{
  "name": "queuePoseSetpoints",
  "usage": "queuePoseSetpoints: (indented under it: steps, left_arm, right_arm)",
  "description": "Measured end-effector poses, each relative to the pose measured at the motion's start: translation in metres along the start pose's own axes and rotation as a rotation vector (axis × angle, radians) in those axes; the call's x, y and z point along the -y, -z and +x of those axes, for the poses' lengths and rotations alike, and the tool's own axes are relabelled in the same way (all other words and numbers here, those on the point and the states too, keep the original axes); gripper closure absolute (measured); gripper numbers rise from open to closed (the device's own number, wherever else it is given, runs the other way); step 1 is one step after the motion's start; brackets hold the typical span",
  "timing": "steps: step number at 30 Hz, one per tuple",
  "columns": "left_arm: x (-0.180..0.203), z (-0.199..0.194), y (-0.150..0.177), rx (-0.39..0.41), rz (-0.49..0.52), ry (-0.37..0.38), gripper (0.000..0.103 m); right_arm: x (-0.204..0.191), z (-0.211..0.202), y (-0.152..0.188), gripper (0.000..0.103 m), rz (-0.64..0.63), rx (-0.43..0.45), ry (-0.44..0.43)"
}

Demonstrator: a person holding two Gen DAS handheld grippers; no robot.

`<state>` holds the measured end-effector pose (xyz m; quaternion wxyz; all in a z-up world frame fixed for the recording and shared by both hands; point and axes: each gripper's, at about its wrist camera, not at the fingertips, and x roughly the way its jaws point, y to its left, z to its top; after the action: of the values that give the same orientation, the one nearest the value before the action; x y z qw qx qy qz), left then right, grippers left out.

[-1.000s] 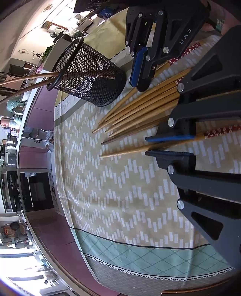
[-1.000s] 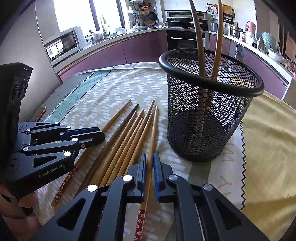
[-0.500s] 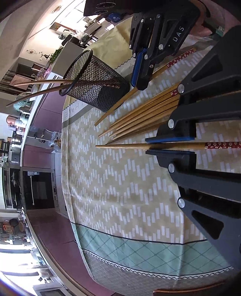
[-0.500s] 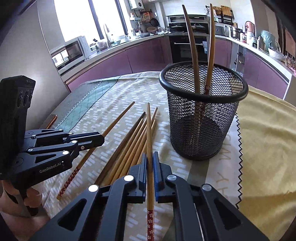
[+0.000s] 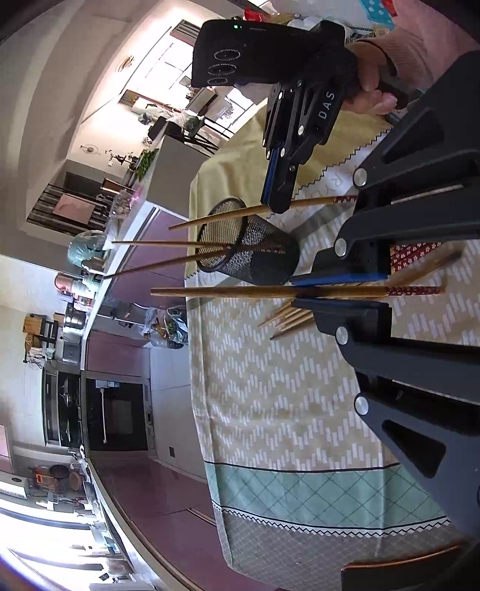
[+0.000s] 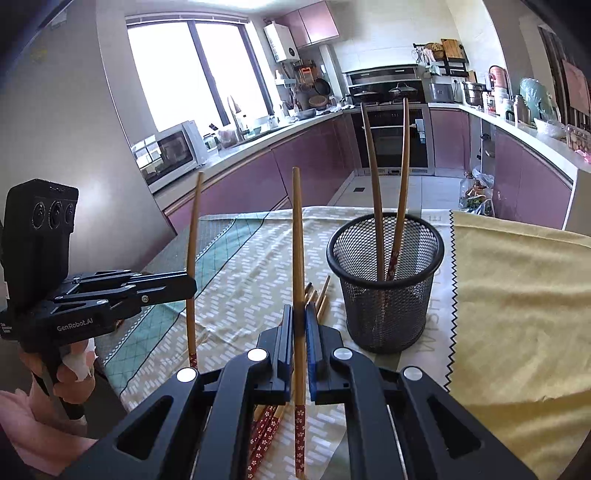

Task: Organize utensils
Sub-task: 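Raise both held chopsticks upright and drop them into the mesh cup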

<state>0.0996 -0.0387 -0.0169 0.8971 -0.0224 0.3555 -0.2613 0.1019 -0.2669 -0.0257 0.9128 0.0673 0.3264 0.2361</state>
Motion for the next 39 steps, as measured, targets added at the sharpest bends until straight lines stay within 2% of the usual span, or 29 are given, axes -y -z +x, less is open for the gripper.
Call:
queuePoseSetpoints:
  steps: [8, 11, 15, 24, 27, 30, 39]
  left_arm:
    - [0.016, -0.037, -0.029, 0.118, 0.021, 0.081, 0.096]
    - [0.022, -0.044, -0.045, 0.168, 0.028, 0.089, 0.096]
    - [0.030, -0.046, -0.071, 0.218, 0.026, 0.117, 0.096]
    - [0.049, -0.030, -0.120, 0.288, 0.025, 0.121, 0.096]
    - [0.053, -0.017, -0.127, 0.275, 0.031, 0.100, 0.096]
    - [0.057, 0.003, -0.127, 0.223, 0.042, 0.077, 0.096]
    - [0.056, 0.057, -0.102, 0.045, 0.093, 0.047, 0.096]
  right_arm:
    - [0.012, -0.024, -0.021, 0.097, 0.006, 0.096, -0.006]
    - [0.016, -0.036, -0.033, 0.097, 0.003, 0.133, -0.010]
    - [0.019, -0.050, -0.051, 0.097, -0.012, 0.180, -0.004]
    - [0.031, -0.059, -0.090, 0.097, -0.033, 0.273, 0.037]
    - [0.037, -0.054, -0.095, 0.097, -0.035, 0.275, 0.059]
    - [0.044, -0.044, -0.098, 0.097, -0.031, 0.250, 0.072]
    - [0.049, -0.009, -0.091, 0.097, -0.040, 0.081, 0.100]
